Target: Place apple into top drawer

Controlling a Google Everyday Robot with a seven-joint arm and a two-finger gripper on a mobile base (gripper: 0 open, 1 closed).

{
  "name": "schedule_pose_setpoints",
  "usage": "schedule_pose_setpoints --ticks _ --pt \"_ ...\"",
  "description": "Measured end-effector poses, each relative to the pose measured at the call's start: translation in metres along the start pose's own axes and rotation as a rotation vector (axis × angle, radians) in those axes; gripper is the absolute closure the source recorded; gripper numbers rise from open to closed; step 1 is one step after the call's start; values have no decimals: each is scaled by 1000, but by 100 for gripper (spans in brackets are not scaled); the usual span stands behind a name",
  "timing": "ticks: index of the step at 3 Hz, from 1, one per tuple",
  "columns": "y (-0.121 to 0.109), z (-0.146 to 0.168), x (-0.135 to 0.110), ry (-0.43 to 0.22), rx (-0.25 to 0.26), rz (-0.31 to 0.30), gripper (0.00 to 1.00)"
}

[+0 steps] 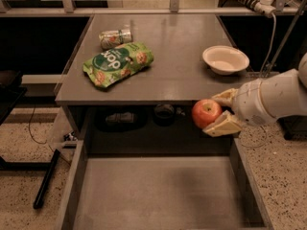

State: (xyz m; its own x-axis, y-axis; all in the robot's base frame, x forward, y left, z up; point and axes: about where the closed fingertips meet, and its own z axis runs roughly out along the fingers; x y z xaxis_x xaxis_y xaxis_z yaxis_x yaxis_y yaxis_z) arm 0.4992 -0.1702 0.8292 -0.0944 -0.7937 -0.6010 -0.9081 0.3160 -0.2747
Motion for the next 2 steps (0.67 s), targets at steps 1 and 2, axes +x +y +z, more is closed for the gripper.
schedule_pose_setpoints --ticks 1,2 --pt "42 31 30 13 -60 63 100" --pt "42 31 30 13 -60 63 100"
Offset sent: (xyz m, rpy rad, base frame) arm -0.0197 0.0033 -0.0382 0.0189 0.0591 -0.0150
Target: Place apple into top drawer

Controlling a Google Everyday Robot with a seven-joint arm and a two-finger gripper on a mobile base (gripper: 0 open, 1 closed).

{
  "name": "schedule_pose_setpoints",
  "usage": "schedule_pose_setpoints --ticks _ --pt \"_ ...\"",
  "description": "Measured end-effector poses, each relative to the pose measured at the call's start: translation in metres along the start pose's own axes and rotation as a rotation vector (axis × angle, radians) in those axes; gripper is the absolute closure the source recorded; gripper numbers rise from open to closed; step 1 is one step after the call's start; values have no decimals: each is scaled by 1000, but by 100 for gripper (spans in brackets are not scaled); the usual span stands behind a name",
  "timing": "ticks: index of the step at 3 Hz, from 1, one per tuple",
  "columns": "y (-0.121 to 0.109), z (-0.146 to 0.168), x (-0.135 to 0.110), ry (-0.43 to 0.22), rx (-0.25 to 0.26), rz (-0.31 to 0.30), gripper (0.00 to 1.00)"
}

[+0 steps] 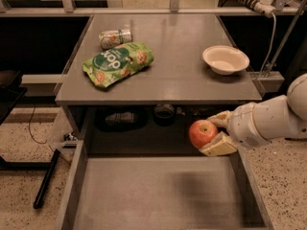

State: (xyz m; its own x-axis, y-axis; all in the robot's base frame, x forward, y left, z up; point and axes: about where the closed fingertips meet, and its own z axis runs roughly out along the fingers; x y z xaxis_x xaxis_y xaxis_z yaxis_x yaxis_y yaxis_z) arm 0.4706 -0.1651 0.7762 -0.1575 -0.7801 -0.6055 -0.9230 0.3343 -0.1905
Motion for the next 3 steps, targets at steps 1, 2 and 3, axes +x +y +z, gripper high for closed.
schedule_pose_setpoints --ticks 1,2,3 --pt "8 23 5 0 -41 25 100" --pt "22 69 23 -18 -89 96 100" --pt "29 111 41 -54 -118 172 100"
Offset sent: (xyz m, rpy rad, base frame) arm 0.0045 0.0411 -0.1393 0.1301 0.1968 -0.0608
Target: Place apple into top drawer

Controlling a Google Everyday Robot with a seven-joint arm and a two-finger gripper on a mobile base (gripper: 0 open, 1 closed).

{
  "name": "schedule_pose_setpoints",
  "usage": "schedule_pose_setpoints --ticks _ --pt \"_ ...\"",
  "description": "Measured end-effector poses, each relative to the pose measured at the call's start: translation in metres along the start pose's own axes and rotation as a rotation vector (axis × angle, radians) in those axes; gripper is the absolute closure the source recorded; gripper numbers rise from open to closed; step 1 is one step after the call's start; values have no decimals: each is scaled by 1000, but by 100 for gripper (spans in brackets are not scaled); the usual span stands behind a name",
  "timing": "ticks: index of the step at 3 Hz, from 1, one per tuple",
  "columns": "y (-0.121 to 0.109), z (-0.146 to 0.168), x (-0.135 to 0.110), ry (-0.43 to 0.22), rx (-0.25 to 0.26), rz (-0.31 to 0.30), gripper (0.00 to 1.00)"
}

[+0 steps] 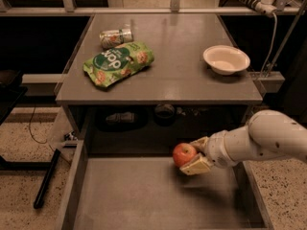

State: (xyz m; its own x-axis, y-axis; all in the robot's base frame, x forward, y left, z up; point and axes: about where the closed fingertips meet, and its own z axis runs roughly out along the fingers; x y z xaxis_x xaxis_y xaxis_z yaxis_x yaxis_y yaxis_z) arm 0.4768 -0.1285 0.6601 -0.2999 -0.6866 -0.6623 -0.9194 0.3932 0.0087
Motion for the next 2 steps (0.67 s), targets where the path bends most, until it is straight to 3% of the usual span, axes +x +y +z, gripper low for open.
schedule_pose_setpoints --ticks 1,2 --pt "2 25 8 -34 -24 46 100" --pt "9 40 11 -68 -4 81 100"
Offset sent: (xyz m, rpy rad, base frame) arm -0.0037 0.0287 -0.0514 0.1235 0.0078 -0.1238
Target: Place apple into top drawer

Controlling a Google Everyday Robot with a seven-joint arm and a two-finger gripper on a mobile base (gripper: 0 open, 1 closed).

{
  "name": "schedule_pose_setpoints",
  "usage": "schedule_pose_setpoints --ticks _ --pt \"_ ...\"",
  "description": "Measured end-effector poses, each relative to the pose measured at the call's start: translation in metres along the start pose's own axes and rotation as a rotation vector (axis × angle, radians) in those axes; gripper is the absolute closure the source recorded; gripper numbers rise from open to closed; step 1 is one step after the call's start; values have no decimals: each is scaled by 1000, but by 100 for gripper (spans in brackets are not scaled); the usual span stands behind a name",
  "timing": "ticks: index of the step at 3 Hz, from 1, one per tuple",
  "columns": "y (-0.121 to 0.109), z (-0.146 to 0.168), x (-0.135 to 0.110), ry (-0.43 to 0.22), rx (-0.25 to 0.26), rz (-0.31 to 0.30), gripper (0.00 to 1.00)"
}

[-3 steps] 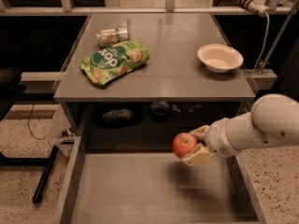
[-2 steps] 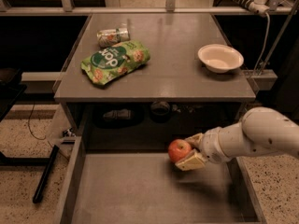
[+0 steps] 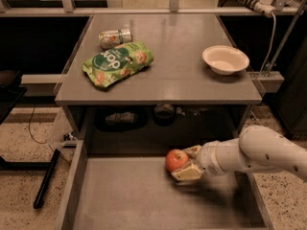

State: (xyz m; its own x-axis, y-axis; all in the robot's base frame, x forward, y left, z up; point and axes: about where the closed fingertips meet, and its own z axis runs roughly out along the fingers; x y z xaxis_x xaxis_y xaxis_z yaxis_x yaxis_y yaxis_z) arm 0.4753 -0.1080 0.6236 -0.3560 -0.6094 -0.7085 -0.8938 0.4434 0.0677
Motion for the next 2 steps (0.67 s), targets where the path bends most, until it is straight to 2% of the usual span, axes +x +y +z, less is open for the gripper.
schedule_pose_setpoints --ticks 1,2 --pt "9 7 0 -46 44 14 100" --pt "8 8 -2 -47 48 12 82"
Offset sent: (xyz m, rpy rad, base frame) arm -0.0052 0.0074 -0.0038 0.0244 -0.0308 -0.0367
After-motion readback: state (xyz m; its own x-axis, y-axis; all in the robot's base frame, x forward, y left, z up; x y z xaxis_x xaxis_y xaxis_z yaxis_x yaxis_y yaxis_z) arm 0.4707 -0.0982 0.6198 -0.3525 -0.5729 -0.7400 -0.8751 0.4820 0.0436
